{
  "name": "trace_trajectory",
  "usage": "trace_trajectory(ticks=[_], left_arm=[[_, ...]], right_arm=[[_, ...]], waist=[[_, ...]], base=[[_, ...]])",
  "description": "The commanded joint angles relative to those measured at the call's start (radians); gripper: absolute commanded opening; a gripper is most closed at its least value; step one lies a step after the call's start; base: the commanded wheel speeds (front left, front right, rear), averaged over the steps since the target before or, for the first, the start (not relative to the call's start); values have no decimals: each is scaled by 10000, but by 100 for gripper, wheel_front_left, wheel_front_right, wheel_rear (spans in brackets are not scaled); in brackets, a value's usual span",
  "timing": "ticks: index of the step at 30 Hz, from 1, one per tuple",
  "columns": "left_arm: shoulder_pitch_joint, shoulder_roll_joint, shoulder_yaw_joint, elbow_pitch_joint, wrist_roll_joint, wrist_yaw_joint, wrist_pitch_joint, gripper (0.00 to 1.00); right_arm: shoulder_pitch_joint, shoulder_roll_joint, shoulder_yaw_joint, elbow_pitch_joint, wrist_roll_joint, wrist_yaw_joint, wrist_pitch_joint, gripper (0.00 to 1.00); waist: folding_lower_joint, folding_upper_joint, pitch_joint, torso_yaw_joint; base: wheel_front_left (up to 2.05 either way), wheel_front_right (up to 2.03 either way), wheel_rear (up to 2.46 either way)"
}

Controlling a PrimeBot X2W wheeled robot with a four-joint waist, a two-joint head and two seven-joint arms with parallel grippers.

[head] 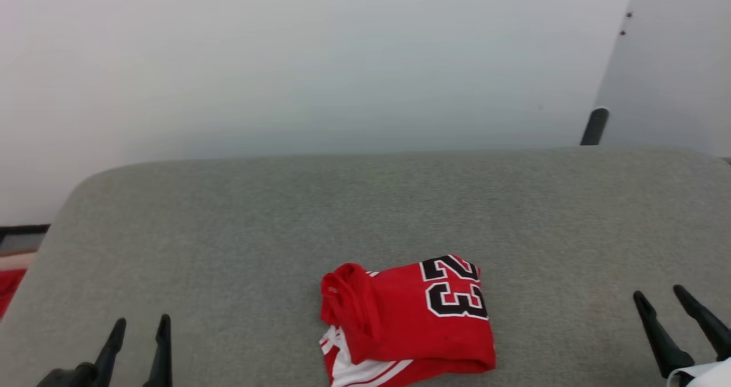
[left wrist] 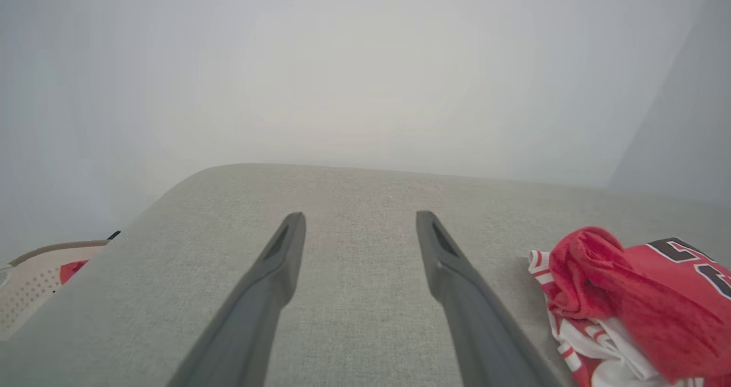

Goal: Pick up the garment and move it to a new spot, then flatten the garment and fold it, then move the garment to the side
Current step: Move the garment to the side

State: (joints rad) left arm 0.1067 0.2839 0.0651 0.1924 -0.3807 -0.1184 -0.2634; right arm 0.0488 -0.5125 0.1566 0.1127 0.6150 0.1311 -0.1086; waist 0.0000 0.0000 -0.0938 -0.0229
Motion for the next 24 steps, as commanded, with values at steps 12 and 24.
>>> trace_trajectory(ticks=[12, 24], left_arm=[[-615, 62, -505, 88, 123, -2, 173, 100], [-1092, -139, -1098, 292, 77, -39, 244, 100]], right_arm=[[-1201, 124, 1194, 324, 481, -8, 1176, 100], [-2043, 132, 1884, 1400, 1095, -10, 3163, 100]], waist=[[0, 0, 324, 1944], [0, 0, 879, 3203]], base=[[0, 0, 0], [0, 0, 0]])
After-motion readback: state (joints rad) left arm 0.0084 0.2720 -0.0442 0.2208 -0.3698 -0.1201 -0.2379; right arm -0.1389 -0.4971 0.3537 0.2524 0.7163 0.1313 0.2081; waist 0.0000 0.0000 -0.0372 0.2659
